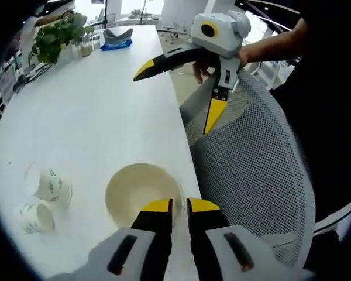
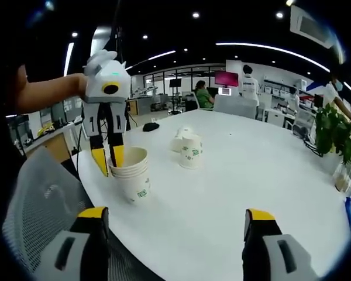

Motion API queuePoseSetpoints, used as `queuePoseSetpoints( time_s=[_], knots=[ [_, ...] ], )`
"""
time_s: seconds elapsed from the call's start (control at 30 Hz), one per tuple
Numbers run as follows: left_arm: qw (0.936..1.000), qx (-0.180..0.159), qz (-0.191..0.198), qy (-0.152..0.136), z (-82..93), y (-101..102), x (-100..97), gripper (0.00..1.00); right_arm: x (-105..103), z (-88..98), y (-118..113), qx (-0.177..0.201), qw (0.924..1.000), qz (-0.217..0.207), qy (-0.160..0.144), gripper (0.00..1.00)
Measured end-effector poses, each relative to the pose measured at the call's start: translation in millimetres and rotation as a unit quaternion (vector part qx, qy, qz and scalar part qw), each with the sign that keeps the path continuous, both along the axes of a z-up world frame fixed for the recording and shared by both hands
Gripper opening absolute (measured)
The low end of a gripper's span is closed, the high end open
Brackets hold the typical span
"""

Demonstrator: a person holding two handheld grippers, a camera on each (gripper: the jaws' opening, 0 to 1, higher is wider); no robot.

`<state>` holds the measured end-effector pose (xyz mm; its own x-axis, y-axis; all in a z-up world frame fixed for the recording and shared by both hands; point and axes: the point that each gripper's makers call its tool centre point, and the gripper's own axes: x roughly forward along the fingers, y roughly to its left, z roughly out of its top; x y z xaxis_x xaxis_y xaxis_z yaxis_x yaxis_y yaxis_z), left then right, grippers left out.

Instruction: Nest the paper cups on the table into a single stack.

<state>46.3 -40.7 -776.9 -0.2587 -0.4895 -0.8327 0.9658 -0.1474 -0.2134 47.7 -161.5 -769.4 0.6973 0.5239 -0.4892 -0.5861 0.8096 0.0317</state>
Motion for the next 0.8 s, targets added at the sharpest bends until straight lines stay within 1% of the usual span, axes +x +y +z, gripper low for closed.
queuePoseSetpoints(
  time_s=[0.07,0.13,0.2,0.4,0.57,0.67,0.8],
  knots=[
    [1.0,-0.003,0.003,-0.004,4.4,2,2.0,0.08,0,-0.3,0,-0.001,1.0,0.0,0.001,0.97],
    [0.9999,-0.009,0.007,-0.004,13.8,3,0.8,0.08,0,-0.3,0,0.0,1.0,0.0,0.0,0.97],
    [0.9998,-0.016,0.011,-0.004,20.0,5,4.4,0.08,0,-0.5,0,0.0,1.0,0.0,0.001,0.97],
    [0.9982,-0.039,0.044,-0.015,37.1,11,25.0,0.1,0,0.2,0,0.0,1.0,0.0,0.0,0.98],
    [0.9956,-0.049,0.073,-0.031,40.7,17,46.7,0.14,0,0.6,0,0.001,1.0,0.0,-0.001,0.98],
    [0.994,-0.055,0.086,-0.039,42.8,19,55.7,0.15,0,0.6,0,0.002,1.0,-0.001,-0.001,0.98],
    [0.9904,-0.063,0.113,-0.05,42.9,24,76.2,0.19,0,0.5,0,0.001,1.0,-0.001,0.0,0.98]
  ],
)
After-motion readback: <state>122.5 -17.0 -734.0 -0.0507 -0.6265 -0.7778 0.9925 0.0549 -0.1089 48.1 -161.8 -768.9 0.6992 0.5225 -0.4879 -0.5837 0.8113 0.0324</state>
